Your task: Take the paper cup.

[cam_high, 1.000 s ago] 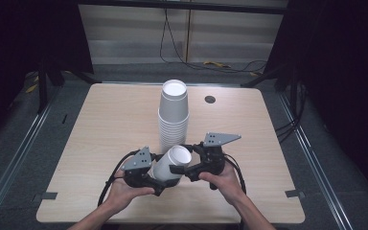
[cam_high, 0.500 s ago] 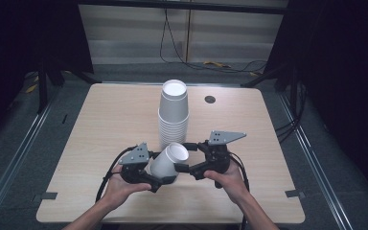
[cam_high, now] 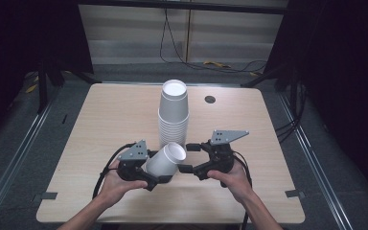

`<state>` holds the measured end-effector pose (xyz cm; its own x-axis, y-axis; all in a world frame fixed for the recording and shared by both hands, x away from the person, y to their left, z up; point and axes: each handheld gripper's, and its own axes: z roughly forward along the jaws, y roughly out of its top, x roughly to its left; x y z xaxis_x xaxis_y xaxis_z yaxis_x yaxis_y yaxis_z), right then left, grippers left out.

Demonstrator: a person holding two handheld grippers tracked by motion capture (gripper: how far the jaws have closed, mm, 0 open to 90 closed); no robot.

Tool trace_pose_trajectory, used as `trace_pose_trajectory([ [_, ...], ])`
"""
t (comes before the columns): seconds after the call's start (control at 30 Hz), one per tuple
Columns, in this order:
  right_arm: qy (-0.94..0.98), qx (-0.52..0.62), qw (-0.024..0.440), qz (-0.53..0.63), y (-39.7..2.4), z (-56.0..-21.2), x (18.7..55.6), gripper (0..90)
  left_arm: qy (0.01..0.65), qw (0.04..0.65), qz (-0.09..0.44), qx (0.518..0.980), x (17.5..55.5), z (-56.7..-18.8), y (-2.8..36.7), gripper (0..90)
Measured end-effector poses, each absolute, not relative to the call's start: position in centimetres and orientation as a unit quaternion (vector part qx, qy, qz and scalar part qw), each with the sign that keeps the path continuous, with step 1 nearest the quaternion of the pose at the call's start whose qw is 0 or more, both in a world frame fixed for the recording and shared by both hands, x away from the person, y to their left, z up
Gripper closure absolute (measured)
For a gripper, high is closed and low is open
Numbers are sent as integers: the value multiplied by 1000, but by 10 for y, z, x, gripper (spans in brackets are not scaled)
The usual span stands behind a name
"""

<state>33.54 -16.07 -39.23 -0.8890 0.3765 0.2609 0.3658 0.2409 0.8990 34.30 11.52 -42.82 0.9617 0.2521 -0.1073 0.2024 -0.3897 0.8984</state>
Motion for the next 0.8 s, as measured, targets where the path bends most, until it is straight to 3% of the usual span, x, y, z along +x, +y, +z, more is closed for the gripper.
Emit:
trace_pose_trajectory([
  [0.8, 862, 205, 7, 463, -154, -407, 337, 145, 116, 446, 21, 887, 346, -432, 111, 160],
])
